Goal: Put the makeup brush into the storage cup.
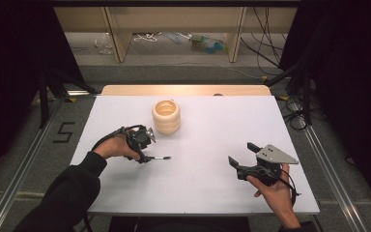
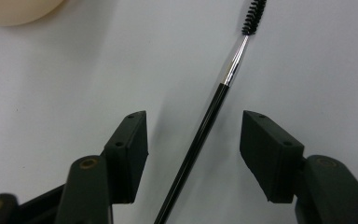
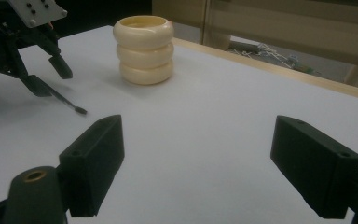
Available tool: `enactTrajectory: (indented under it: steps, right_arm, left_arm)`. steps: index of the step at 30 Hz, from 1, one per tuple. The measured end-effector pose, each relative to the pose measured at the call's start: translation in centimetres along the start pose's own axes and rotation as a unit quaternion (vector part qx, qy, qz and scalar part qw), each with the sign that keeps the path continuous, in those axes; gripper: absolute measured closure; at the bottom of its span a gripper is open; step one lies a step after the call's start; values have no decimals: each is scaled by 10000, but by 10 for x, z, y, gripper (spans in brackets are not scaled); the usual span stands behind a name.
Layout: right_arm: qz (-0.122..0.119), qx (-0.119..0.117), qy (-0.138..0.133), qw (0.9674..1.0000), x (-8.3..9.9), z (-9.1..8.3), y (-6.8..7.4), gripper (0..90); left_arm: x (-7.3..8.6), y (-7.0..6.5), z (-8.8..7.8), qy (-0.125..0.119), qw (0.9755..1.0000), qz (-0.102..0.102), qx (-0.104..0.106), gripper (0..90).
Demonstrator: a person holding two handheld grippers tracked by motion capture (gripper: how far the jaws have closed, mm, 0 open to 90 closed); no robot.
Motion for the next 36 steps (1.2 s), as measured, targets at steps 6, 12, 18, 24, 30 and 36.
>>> enactTrajectory:
  steps: [6,12,18,24,30,36]
  right_arm:
    - [76,-64,12,10000,0,0,2,187]
    - [71,-60,25,10000,0,0,2,187]
    - [66,-67,22,10000,0,0,3,187]
    - [-15,-16,-82,10000,-1,2,1,187]
    - [18,-45,-69,10000,-1,1,2,187]
    - [43,-79,-42,10000,-1,1,3,187]
  left_arm:
    - [1,-2,3,94,9999,118,6,512]
    - [1,-2,4,139,9998,129,37,549]
    - [2,-3,4,170,9997,160,49,594]
    - [2,-3,5,191,9996,225,41,628]
    - [3,-3,6,255,9994,244,65,673]
    - [3,-3,7,279,9993,243,96,700]
Point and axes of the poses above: each handheld gripper's, and its own axes: z roughly forward along the jaws, x roughly out of its underside, y roughly to its left, the point moved 9 cm from there along z, roughly forward along the jaws, and after that the axes turned 15 degrees about -z, right-handed, at the moved point
